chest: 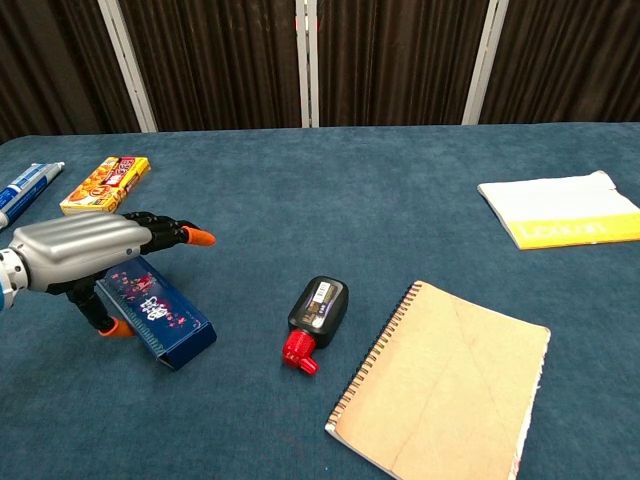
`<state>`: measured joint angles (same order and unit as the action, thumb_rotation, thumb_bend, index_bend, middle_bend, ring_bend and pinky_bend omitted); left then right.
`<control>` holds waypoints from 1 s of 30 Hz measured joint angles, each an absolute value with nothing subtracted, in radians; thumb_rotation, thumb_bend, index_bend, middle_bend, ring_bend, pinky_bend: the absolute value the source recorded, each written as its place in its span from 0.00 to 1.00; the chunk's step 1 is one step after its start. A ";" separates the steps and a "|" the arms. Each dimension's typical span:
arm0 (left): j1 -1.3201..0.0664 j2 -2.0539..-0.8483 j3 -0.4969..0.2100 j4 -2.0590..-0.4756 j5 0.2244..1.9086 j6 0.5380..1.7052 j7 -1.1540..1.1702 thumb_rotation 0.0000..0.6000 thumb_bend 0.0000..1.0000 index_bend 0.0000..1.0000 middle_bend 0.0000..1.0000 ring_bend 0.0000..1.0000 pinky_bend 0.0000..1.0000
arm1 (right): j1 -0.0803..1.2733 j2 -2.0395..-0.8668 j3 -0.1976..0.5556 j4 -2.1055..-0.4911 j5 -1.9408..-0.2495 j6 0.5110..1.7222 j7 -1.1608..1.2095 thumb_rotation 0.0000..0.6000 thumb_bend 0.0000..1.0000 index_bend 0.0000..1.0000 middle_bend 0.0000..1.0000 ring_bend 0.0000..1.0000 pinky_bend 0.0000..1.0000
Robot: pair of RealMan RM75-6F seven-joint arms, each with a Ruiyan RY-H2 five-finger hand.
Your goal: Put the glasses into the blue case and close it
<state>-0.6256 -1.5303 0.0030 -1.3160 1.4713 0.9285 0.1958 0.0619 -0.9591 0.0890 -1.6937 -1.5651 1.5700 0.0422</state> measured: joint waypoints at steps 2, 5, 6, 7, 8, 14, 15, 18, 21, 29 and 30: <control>-0.627 -1.537 0.001 -1.311 1.465 0.926 0.197 1.00 0.21 0.17 0.08 0.07 0.14 | 0.062 -0.959 0.089 -1.694 -1.565 1.570 0.042 1.00 0.00 0.00 0.00 0.00 0.00; -0.625 -1.544 -0.002 -1.306 1.463 0.937 0.204 1.00 0.21 0.29 0.18 0.15 0.20 | 0.062 -0.960 0.088 -1.694 -1.566 1.568 0.040 1.00 0.00 0.00 0.00 0.00 0.00; -0.623 -1.549 -0.003 -1.303 1.463 0.944 0.209 1.00 0.21 0.33 0.21 0.18 0.22 | 0.062 -0.960 0.088 -1.694 -1.567 1.568 0.039 1.00 0.00 0.00 0.00 0.00 0.00; -0.621 -1.552 -0.003 -1.301 1.462 0.949 0.212 1.00 0.22 0.38 0.24 0.21 0.24 | 0.063 -0.960 0.088 -1.694 -1.568 1.568 0.038 1.00 0.00 0.00 0.00 0.00 0.00; -0.620 -1.556 -0.004 -1.299 1.460 0.953 0.215 1.00 0.23 0.43 0.27 0.23 0.26 | 0.062 -0.960 0.088 -1.694 -1.567 1.568 0.038 1.00 0.00 0.00 0.00 0.00 0.00; -0.617 -1.560 -0.006 -1.301 1.445 0.952 0.239 1.00 0.26 0.51 0.32 0.27 0.30 | 0.062 -0.960 0.088 -1.694 -1.566 1.569 0.039 1.00 0.00 0.00 0.00 0.00 0.00; -0.617 -1.561 -0.006 -1.302 1.444 0.954 0.242 1.00 0.26 0.51 0.32 0.27 0.30 | 0.062 -0.960 0.088 -1.694 -1.566 1.569 0.039 1.00 0.00 0.00 0.00 0.00 0.00; -0.616 -1.563 -0.006 -1.303 1.441 0.955 0.247 1.00 0.26 0.51 0.32 0.28 0.31 | 0.062 -0.960 0.088 -1.695 -1.565 1.568 0.038 1.00 0.00 0.00 0.00 0.00 0.00; -0.616 -1.563 -0.006 -1.305 1.440 0.956 0.244 1.00 0.20 0.42 0.23 0.21 0.25 | 0.062 -0.960 0.089 -1.695 -1.564 1.569 0.038 1.00 0.00 0.00 0.00 0.00 0.00; -0.610 -1.540 -0.006 -1.321 1.455 0.984 0.210 1.00 0.00 0.00 0.00 0.00 0.00 | 0.061 -0.958 0.088 -1.697 -1.566 1.570 0.041 1.00 0.00 0.00 0.00 0.00 0.00; -0.607 -1.532 -0.008 -1.329 1.457 0.993 0.206 1.00 0.00 0.00 0.00 0.00 0.00 | 0.061 -0.957 0.088 -1.697 -1.567 1.570 0.041 1.00 0.00 0.00 0.00 0.00 0.00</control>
